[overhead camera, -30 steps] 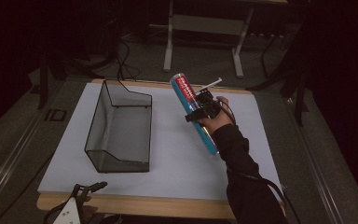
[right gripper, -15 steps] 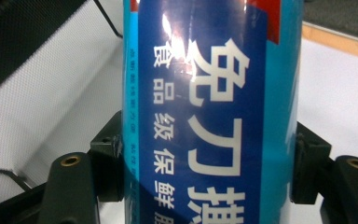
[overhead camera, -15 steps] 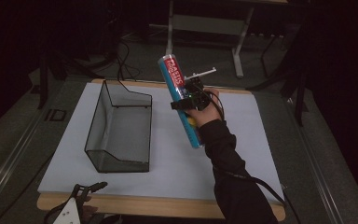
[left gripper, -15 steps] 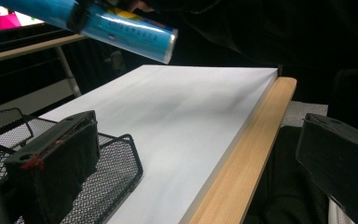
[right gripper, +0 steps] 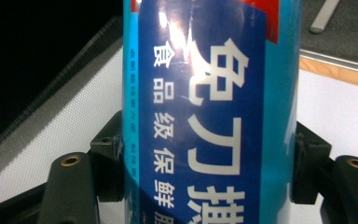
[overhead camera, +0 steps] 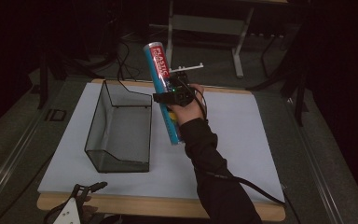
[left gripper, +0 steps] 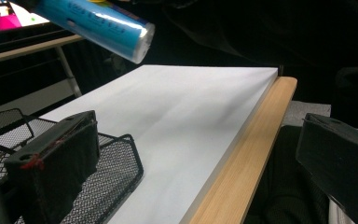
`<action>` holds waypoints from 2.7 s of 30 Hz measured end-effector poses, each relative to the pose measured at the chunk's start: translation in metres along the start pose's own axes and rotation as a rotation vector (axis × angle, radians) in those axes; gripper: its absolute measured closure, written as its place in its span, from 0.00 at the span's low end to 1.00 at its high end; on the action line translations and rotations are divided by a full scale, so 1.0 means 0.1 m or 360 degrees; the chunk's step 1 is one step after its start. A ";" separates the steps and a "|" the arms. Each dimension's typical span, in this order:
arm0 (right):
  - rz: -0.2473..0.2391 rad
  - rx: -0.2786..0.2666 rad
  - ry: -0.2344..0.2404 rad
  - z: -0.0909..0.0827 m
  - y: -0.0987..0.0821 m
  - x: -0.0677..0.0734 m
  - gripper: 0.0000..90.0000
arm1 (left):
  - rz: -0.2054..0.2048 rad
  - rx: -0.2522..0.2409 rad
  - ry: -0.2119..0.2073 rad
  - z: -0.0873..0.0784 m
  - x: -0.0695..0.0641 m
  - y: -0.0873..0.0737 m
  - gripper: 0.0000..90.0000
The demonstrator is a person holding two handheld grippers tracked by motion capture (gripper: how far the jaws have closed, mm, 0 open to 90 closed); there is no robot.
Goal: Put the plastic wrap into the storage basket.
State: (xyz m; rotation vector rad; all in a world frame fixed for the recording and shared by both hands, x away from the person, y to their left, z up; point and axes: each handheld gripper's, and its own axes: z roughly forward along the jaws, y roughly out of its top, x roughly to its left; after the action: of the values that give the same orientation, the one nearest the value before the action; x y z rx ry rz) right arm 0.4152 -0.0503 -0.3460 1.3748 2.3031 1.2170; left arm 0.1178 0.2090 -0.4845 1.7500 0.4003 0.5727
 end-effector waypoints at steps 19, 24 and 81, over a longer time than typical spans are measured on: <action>0.0251 -0.0198 0.0009 0.37 -0.02 0.40 0.35 | -0.0004 0.0000 -0.0006 0.00 0.00 0.00 0.00; 0.0324 -0.0225 0.0029 0.54 -0.06 0.50 0.35 | -0.0001 0.0000 -0.0009 0.00 0.00 0.00 0.00; 0.0177 0.0145 -0.0282 1.49 -0.79 0.59 0.30 | -0.0005 0.0009 -0.0050 0.02 0.00 -0.01 0.00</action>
State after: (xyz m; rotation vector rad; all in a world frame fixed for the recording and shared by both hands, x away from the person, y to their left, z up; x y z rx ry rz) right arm 0.4118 0.0602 -0.4857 1.5917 2.2104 0.9851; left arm 0.1189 0.2080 -0.4858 1.7617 0.3831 0.5414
